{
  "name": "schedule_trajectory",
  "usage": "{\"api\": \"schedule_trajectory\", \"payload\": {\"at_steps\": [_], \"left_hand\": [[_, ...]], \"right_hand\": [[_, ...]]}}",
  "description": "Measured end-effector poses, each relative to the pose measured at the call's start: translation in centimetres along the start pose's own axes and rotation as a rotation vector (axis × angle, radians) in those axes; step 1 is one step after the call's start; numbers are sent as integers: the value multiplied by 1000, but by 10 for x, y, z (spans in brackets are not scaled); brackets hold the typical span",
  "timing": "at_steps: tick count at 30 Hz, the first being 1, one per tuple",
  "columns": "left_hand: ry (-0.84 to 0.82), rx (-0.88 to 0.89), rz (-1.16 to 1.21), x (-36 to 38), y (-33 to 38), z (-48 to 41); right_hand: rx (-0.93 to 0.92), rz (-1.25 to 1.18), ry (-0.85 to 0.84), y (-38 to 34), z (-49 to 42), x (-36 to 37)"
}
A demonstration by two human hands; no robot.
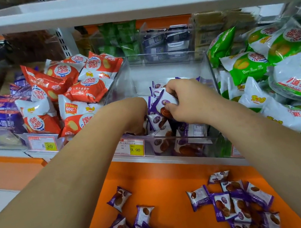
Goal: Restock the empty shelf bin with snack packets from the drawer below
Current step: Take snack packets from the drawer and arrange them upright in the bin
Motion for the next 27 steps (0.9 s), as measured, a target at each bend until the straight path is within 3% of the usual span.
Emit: {"api": "schedule_trajectory", "payload": {"at_steps": [4,8,12,18,23,27], "left_hand": [[126,-68,-56,-35,0,17],[319,-46,56,-77,-4,36],[289,-40,250,-73,-17,44],[214,-9,302,-60,-28,48],[174,-19,221,-51,-23,44],[194,-33,345,-47,-26,38]], "right_hand": [[23,16,-18,1,-1,2],[30,-27,-52,0,-2,3],[17,-111,-47,-9,-3,1],[-28,-57,-156,-19,-5,17],[2,-26,-51,-16,-12,0],[33,-135,-49,-13,-10,-17]]}}
Point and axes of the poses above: each hand's wrist, its own z-axis away from the middle knuckle, its own x-axis out of the palm, y = z × x, the point moved 7 cm from there along -z, towards the middle knuckle, and after that the axes turned 8 degrees about x, right-handed, at the moved point
